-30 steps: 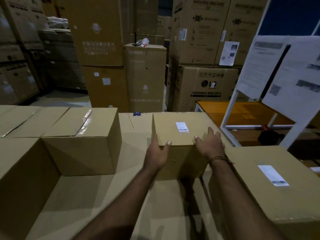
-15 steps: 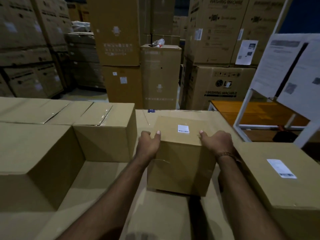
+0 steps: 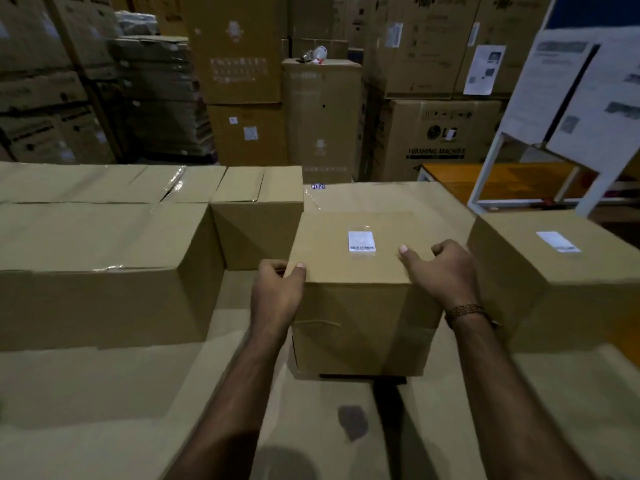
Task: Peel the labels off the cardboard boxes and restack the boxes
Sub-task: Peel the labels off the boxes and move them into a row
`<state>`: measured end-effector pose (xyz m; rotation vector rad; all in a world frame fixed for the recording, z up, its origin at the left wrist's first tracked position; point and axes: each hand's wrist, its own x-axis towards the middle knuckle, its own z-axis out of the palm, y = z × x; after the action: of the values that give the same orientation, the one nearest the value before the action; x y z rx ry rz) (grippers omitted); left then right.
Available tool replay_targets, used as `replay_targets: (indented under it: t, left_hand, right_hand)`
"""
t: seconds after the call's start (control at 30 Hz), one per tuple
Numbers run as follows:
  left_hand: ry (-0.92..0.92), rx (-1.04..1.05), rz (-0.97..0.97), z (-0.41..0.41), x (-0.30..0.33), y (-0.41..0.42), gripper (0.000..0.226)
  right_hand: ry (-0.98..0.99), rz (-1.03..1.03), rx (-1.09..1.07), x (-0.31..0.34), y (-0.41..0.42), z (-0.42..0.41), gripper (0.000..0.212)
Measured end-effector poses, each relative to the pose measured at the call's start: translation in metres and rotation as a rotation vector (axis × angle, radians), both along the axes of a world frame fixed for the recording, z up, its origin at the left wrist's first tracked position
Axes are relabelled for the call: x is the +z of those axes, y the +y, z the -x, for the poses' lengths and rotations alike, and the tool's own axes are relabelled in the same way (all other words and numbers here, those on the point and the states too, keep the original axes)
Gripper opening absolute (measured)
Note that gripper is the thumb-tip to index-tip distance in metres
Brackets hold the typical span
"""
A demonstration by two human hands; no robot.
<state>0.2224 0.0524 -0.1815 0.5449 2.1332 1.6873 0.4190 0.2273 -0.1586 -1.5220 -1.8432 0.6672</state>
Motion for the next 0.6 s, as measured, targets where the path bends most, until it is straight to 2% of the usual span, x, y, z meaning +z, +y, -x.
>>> replay_targets:
  t: [0.1,0.33,0.6]
  left_hand:
    - [-0.046,0.004,-0.034,0.008,-0.010,-0.059,0.030]
    - [-0.030,-0.007,0.018,0.032,-0.015,-0.166,0.030]
    - [0.086,-0.009,0.307,0.048,-0.032,-0.219,0.062]
  right_hand:
    - [-0.009,-0.039,0.028,-0.009,-0.057,0.007,0.053]
    - [0.073,-0.053,0.050,-0.025,-0.162,0.024,0.060]
    - [0.055,-0.061,0.127,-0.048,-0.218,0.031,0.057]
